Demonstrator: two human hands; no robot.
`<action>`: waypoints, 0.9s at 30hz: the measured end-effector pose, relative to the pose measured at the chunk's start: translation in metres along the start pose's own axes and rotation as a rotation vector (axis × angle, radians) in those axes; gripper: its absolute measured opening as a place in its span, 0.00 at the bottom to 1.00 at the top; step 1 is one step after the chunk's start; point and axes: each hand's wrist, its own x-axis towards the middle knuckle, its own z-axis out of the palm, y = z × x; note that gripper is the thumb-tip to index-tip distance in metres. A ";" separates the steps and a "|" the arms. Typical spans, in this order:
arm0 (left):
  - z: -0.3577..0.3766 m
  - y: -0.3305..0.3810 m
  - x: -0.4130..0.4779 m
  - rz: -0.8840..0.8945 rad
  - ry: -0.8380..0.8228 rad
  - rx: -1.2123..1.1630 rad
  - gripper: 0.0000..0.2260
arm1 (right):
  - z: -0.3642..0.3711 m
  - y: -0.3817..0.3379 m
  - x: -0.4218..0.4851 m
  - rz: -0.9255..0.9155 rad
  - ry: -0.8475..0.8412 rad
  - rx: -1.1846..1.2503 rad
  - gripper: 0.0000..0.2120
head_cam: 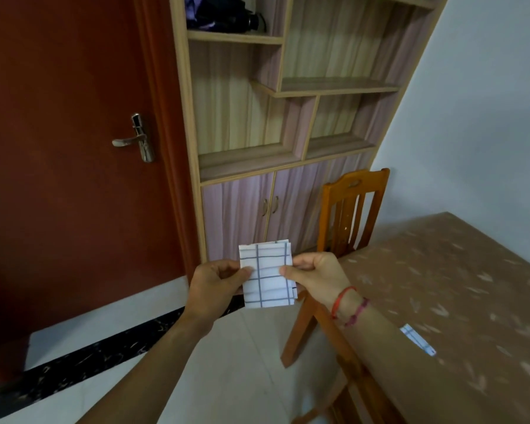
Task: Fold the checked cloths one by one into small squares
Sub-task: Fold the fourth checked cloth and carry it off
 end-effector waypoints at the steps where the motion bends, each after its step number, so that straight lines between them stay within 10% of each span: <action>1: -0.001 0.000 0.007 0.001 -0.005 -0.005 0.05 | 0.002 0.000 0.008 0.002 0.003 0.006 0.03; 27: 0.221 0.040 0.276 -0.143 -0.404 -0.033 0.05 | -0.191 0.054 0.211 0.107 0.479 0.330 0.01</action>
